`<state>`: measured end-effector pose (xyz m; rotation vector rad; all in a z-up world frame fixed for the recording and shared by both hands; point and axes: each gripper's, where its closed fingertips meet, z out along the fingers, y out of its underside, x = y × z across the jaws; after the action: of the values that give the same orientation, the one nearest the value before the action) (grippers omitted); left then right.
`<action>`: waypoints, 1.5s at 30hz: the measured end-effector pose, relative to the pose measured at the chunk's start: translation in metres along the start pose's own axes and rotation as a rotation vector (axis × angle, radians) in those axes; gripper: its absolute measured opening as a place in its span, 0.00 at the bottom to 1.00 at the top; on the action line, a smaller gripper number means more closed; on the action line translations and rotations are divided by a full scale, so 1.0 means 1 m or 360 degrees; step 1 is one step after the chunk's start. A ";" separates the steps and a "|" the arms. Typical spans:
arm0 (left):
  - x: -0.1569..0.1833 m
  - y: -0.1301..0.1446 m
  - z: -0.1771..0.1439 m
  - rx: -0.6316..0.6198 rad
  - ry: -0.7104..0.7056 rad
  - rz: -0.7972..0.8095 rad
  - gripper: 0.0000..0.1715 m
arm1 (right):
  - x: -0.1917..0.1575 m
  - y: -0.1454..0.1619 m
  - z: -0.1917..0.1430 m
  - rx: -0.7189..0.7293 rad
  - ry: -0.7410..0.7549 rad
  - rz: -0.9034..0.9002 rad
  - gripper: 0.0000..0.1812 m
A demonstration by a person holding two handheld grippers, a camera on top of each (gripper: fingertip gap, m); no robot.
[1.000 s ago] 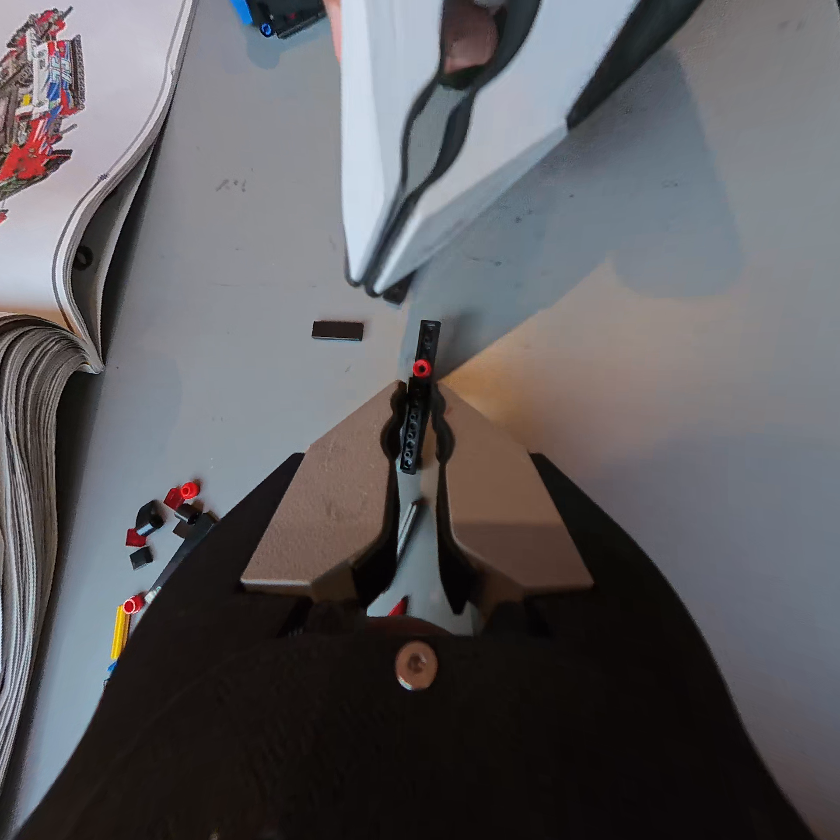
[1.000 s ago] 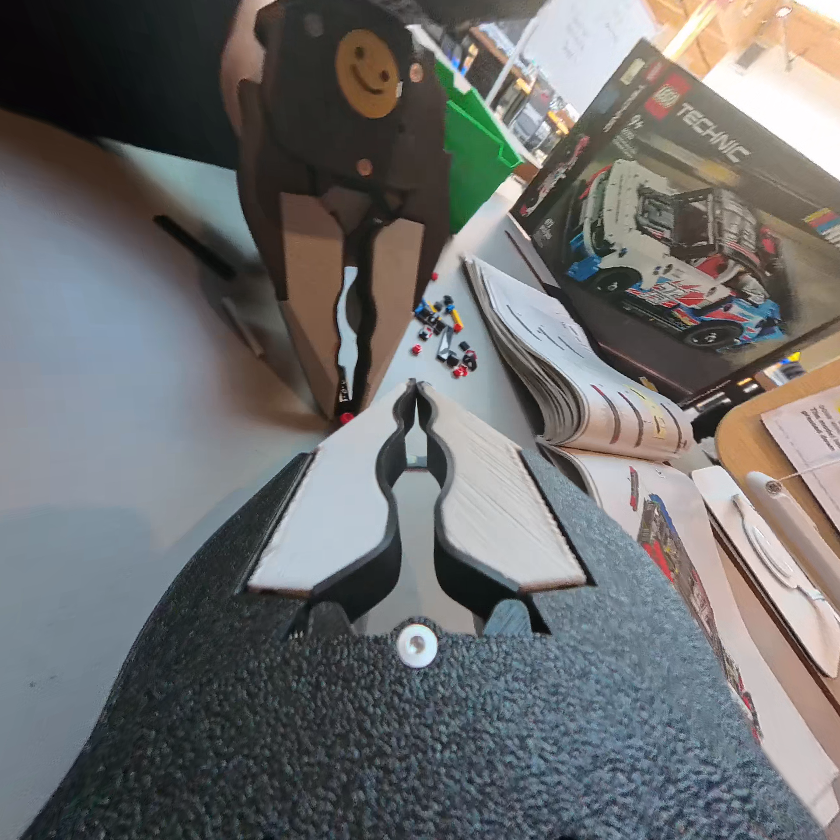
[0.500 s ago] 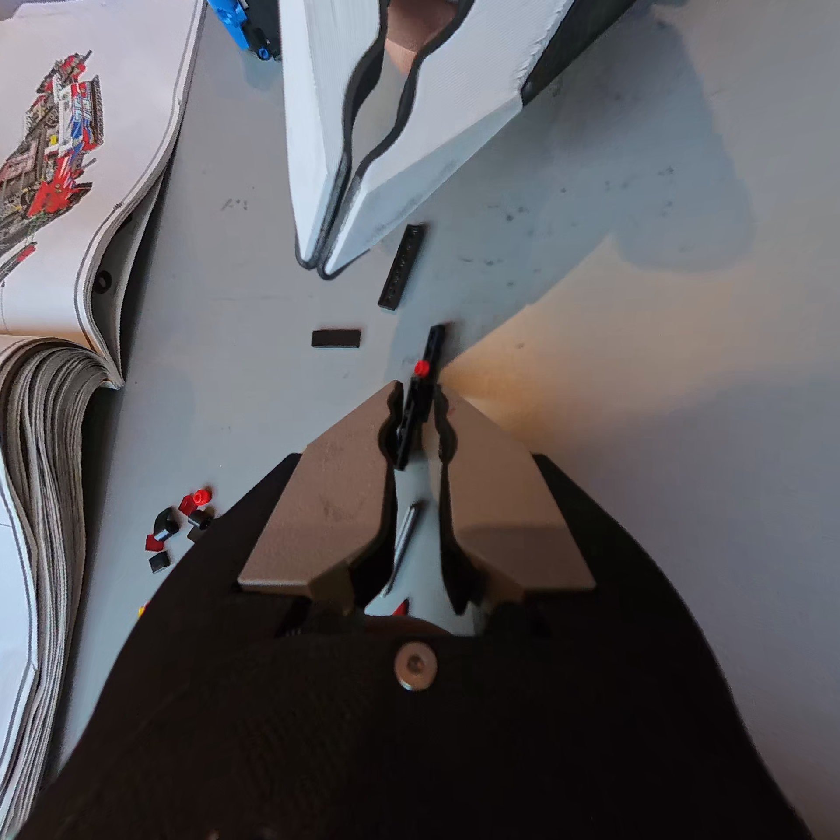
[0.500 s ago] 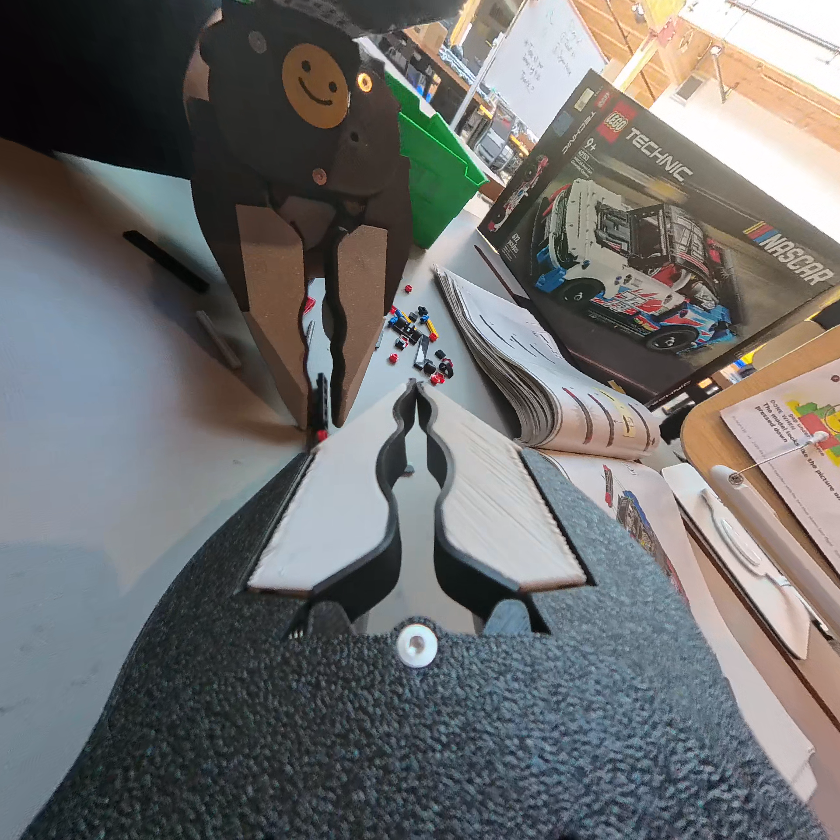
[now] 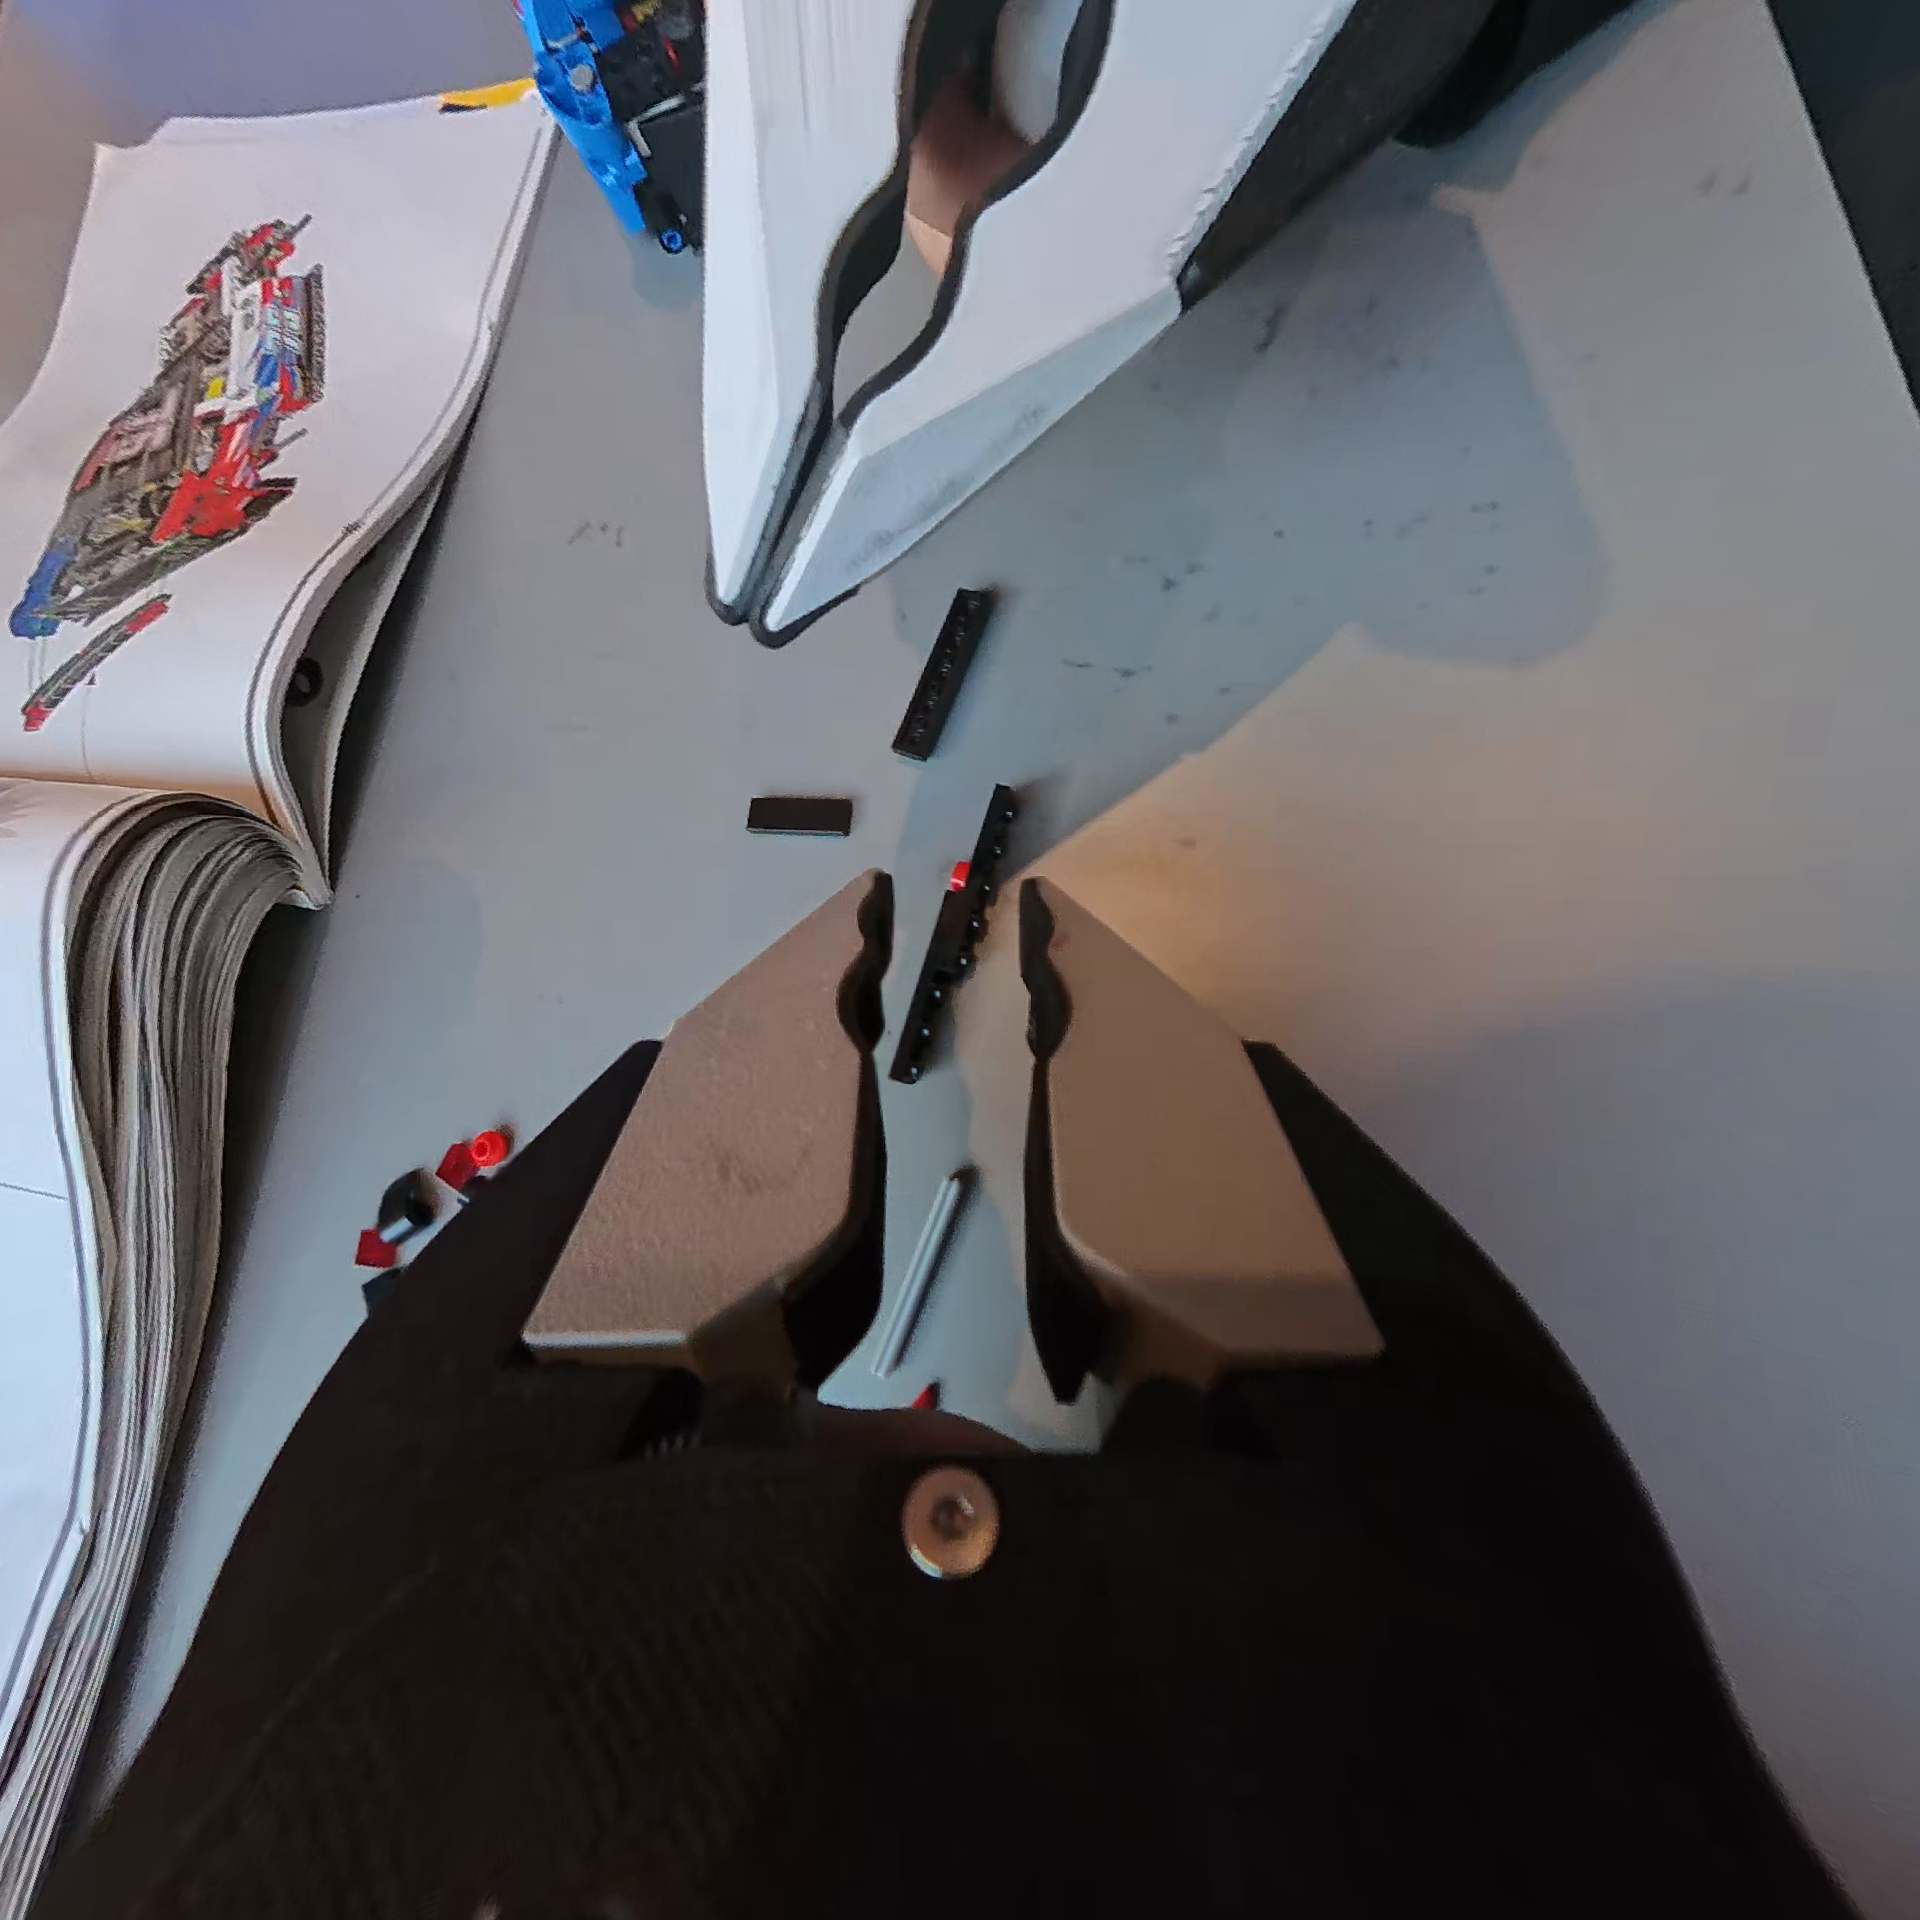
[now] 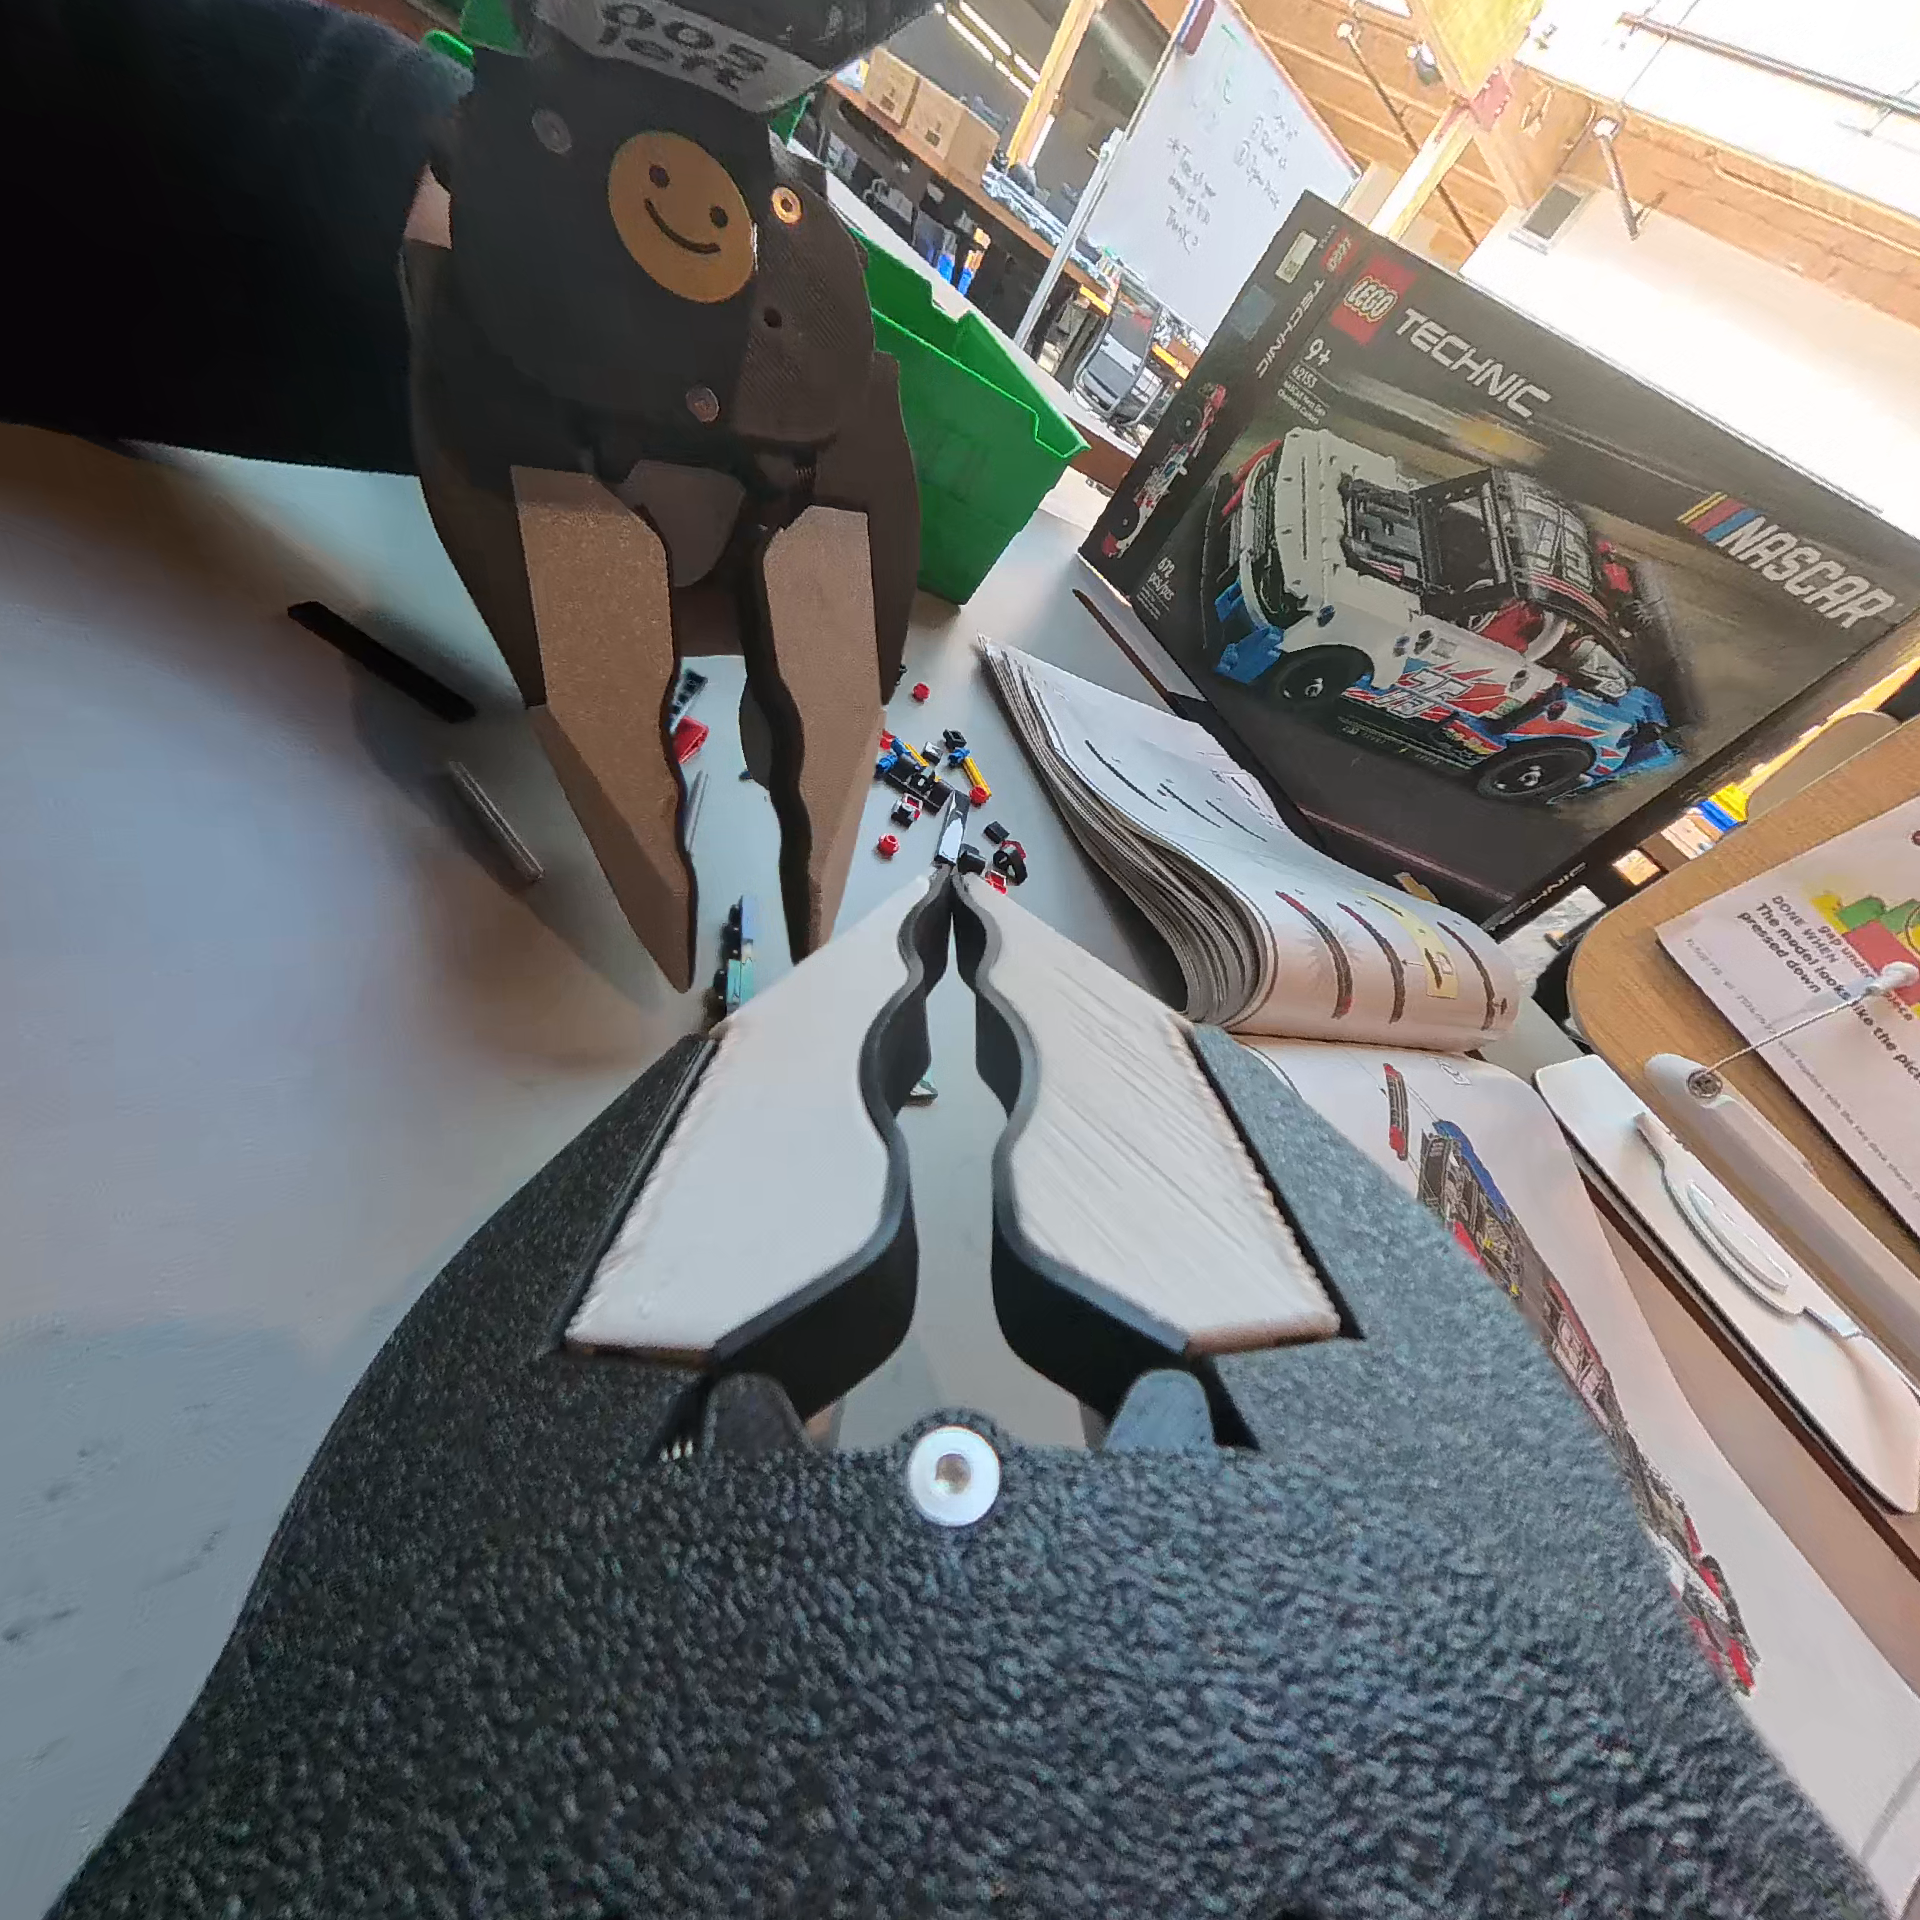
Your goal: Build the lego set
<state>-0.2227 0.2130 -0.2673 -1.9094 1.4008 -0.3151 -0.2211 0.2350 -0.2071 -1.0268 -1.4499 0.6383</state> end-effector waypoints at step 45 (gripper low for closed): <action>-0.006 0.004 -0.008 0.0011 0.0016 -0.0153 0.15 | 0.006 0.038 -0.016 -0.0584 -0.0373 0.0593 0.02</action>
<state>-0.2328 0.2149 -0.2631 -1.9756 1.3151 -0.3755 -0.1967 0.2551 -0.2342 -1.5756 -1.6316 0.7959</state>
